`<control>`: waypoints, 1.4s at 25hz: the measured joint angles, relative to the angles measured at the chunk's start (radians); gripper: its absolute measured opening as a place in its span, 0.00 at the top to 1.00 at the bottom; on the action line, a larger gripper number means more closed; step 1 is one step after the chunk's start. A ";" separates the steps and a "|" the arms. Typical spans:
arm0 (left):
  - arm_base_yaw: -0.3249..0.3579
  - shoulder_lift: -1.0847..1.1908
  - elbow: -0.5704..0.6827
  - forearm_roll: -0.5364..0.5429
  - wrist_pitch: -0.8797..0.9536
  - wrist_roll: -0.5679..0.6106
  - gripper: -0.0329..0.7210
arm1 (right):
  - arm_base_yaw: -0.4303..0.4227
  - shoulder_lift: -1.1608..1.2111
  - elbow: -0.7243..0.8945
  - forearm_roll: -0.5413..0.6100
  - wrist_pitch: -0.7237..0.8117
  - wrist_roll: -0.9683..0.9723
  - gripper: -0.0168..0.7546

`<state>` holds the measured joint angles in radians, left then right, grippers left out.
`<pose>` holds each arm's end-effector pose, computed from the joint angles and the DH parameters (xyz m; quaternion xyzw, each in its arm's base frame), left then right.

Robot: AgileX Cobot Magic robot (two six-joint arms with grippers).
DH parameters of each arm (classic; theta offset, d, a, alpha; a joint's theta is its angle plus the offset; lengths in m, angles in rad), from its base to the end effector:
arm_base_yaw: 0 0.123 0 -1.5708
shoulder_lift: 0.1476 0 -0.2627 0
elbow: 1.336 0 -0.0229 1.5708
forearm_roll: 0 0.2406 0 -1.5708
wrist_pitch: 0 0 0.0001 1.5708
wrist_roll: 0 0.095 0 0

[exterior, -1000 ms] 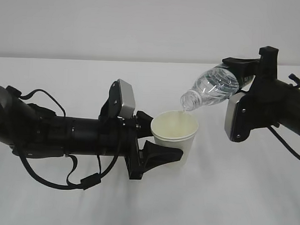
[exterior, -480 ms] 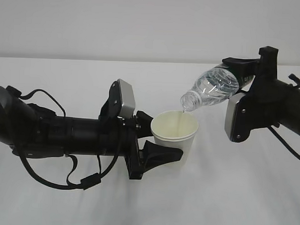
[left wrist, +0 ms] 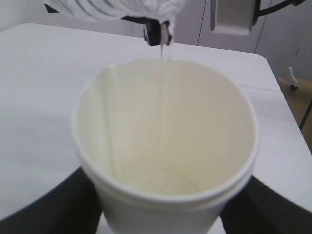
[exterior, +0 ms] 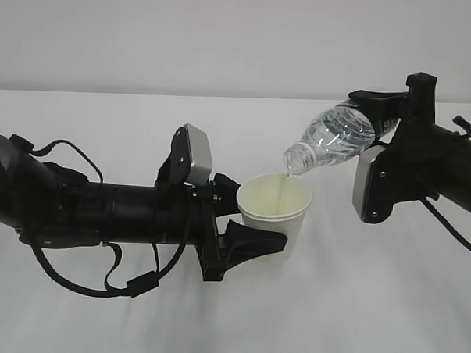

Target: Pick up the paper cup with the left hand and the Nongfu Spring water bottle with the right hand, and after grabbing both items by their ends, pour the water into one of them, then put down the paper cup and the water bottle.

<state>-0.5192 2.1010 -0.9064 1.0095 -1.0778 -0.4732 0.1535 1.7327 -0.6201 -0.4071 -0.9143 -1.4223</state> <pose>0.2711 -0.2365 0.1022 0.4753 0.6173 -0.4189 0.4665 0.3053 0.0774 0.1656 -0.6576 0.3740 -0.3572 0.5479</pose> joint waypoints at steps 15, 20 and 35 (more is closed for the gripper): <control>0.000 0.000 0.000 -0.002 0.000 0.002 0.31 | 0.000 0.000 0.000 0.000 0.000 -0.001 0.40; 0.000 0.000 0.000 -0.002 0.000 0.003 0.31 | 0.000 0.000 0.000 0.000 0.000 -0.001 0.40; 0.000 0.000 0.000 -0.002 0.000 0.003 0.31 | 0.000 0.000 0.000 0.000 0.000 -0.004 0.40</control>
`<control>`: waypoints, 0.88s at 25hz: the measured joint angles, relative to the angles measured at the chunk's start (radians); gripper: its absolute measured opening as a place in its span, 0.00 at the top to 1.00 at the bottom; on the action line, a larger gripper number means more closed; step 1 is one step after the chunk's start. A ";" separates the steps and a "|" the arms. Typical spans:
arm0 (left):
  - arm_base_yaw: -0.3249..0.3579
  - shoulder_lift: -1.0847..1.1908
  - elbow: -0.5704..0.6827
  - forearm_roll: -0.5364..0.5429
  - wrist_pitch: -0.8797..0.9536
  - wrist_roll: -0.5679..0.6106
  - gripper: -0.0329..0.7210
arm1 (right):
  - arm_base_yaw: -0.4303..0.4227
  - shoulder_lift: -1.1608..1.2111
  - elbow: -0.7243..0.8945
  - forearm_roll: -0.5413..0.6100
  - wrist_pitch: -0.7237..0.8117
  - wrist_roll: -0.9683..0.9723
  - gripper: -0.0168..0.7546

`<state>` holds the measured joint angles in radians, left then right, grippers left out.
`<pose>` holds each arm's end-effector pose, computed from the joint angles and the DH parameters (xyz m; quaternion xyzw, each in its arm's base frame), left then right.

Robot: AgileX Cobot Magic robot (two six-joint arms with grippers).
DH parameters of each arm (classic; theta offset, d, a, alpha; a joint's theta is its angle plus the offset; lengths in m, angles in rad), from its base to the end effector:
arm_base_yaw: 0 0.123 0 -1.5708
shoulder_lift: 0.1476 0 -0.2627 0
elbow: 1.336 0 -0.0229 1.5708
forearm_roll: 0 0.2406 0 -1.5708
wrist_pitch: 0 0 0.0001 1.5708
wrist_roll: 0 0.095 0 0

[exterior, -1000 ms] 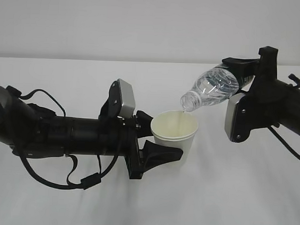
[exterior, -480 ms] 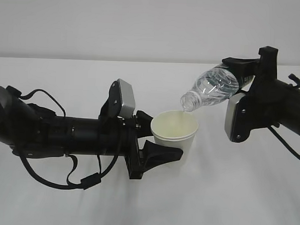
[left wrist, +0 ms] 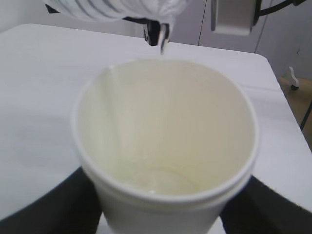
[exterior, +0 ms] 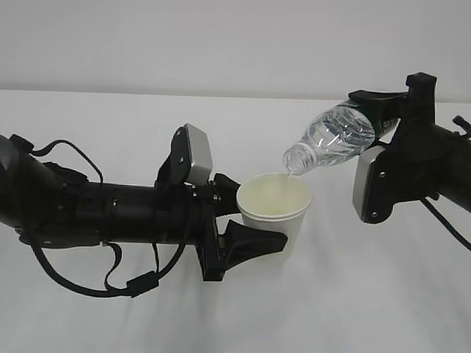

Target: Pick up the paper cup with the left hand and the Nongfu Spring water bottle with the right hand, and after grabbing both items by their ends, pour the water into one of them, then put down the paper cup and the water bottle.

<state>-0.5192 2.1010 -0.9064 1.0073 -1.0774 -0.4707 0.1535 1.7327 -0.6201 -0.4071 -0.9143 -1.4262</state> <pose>0.2713 -0.2365 0.1023 0.4752 0.6172 -0.4181 0.4675 0.3053 0.0774 0.1656 -0.6583 0.3727 -0.3582 0.5472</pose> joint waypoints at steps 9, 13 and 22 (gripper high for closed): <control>0.000 0.000 0.000 0.000 0.002 0.000 0.31 | 0.000 0.000 0.000 -0.002 0.000 -0.006 0.40; 0.000 0.000 0.000 0.000 0.004 0.000 0.31 | 0.000 0.000 0.000 -0.002 0.000 -0.008 0.40; 0.000 0.000 0.000 0.000 0.022 0.000 0.31 | 0.000 0.000 0.000 -0.002 0.000 -0.009 0.40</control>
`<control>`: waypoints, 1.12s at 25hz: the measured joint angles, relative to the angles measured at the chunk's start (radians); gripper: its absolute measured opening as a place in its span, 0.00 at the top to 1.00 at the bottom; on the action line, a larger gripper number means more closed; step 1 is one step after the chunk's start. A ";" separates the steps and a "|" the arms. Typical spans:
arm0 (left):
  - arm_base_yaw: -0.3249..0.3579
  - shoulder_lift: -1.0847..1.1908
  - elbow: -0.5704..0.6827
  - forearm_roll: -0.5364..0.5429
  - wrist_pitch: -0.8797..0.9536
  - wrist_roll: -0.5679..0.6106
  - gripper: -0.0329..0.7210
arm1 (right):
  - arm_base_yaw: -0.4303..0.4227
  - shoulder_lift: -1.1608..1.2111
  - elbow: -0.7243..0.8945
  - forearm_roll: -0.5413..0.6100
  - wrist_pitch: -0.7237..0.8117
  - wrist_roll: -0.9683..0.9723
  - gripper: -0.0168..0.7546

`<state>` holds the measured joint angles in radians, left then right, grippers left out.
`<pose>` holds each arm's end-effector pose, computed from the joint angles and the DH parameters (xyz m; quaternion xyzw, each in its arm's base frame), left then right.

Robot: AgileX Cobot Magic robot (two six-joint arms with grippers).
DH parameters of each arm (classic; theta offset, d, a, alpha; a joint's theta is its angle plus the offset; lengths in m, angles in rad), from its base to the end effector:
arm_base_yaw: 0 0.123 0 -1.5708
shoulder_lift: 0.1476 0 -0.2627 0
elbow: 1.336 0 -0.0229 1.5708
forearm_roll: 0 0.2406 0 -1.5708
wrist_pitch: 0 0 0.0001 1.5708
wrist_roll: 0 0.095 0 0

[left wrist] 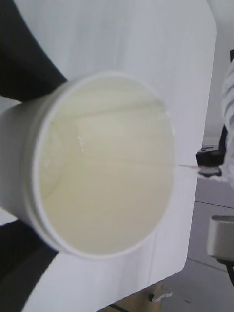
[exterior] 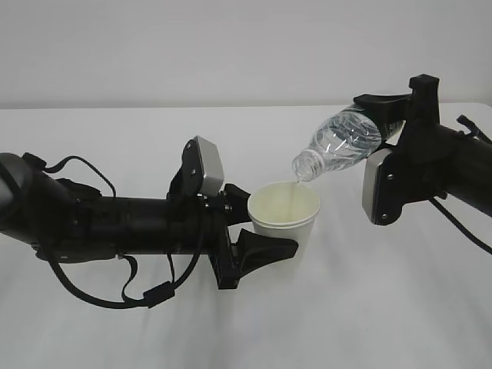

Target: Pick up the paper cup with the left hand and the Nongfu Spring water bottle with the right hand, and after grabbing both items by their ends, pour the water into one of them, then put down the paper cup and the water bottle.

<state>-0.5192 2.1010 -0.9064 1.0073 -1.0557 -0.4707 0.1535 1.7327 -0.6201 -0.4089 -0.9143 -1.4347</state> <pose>0.2720 -0.2359 0.1004 0.4769 0.6237 -0.4104 0.4638 0.3053 0.0775 0.1656 -0.6604 0.3692 -0.3604 0.5457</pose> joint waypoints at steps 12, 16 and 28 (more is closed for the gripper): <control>0.000 0.000 0.000 0.000 0.002 0.000 0.31 | 0.000 0.000 0.000 0.000 0.000 -0.002 0.40; 0.000 0.000 0.000 0.000 0.006 0.000 0.31 | 0.000 0.000 0.000 0.000 0.000 -0.004 0.40; 0.000 0.000 0.000 0.000 0.024 0.000 0.31 | 0.000 0.000 0.000 0.000 -0.001 -0.006 0.40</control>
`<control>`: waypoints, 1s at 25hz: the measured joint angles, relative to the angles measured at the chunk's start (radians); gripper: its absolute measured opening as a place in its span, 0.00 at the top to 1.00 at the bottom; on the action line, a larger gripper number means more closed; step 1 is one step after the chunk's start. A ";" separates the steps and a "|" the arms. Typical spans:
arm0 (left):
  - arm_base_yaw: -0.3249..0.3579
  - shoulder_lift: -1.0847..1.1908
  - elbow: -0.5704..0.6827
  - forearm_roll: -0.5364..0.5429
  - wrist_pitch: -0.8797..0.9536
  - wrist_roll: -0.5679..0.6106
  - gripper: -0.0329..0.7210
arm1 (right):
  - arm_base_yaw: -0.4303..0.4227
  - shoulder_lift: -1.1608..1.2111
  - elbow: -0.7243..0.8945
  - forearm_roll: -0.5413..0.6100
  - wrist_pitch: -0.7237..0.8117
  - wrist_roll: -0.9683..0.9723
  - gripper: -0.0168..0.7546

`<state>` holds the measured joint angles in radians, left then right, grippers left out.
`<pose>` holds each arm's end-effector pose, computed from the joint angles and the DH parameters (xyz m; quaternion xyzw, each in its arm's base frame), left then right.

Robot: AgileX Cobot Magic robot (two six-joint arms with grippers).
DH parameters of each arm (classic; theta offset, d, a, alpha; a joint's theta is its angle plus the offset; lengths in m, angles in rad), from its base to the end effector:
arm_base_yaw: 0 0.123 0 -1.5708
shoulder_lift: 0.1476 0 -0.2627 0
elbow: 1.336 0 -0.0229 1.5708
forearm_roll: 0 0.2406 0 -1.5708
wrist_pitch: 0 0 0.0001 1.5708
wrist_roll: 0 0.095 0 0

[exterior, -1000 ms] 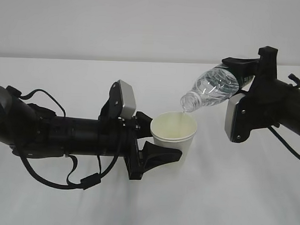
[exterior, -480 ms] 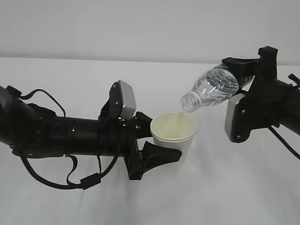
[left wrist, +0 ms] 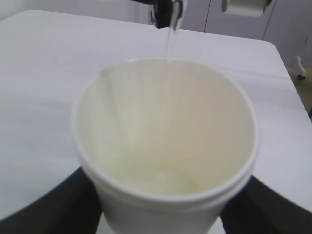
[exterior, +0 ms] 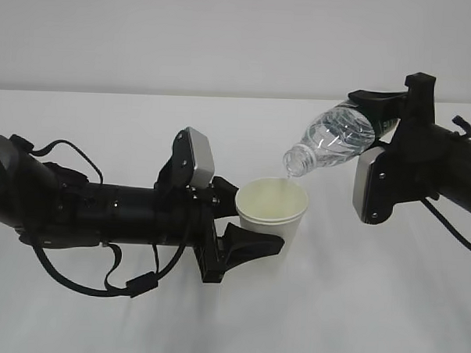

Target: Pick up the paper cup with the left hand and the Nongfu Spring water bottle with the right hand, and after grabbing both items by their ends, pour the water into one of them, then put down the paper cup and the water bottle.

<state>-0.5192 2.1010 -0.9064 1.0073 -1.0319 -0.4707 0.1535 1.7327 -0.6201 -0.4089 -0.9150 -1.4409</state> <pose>0.2728 -0.2352 0.0984 0.4787 0.6308 -0.4020 0.4597 0.3053 0.0775 0.1656 -0.6613 0.3670 -0.3621 0.5448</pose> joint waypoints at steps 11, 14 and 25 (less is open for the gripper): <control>0.000 0.000 0.000 0.000 0.002 0.000 0.31 | 0.000 0.000 0.000 -0.002 0.000 -0.002 0.40; 0.000 0.000 0.000 0.000 0.002 0.000 0.31 | 0.000 0.000 0.000 -0.002 0.000 -0.002 0.40; -0.019 0.000 0.000 0.000 0.002 0.004 0.31 | 0.001 0.000 0.000 -0.014 -0.002 -0.002 0.40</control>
<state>-0.5381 2.1010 -0.9064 1.0073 -1.0304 -0.4667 0.1542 1.7327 -0.6201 -0.4225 -0.9166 -1.4432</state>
